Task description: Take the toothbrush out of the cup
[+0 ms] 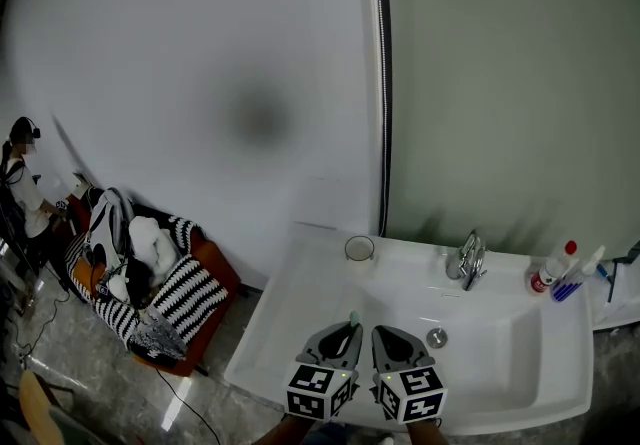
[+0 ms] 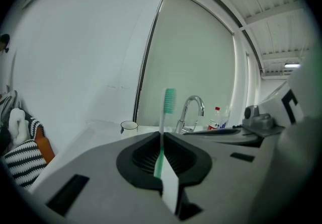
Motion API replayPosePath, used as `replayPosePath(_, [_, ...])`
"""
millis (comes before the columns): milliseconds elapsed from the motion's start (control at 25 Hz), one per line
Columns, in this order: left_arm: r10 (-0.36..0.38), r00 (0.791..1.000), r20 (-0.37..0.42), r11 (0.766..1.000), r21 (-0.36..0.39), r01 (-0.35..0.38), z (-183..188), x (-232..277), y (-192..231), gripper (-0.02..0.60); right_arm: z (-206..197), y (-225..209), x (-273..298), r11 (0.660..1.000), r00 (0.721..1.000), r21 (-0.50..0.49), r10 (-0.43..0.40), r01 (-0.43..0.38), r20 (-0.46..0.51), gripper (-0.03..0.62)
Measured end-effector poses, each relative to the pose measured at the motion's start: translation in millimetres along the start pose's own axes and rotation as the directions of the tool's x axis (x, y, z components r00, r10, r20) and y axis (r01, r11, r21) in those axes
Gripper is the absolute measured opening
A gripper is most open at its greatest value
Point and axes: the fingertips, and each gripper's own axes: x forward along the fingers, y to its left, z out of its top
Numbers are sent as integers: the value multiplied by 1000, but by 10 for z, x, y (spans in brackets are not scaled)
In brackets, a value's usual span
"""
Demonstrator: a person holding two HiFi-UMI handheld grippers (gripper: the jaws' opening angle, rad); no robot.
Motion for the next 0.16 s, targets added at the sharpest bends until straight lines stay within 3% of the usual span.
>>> replayPosePath(160, [1, 1000, -5, 1000, -1, -1, -18, 25, 33, 31, -4, -19, 35, 1000, 1000, 3, -1, 1, 2, 11])
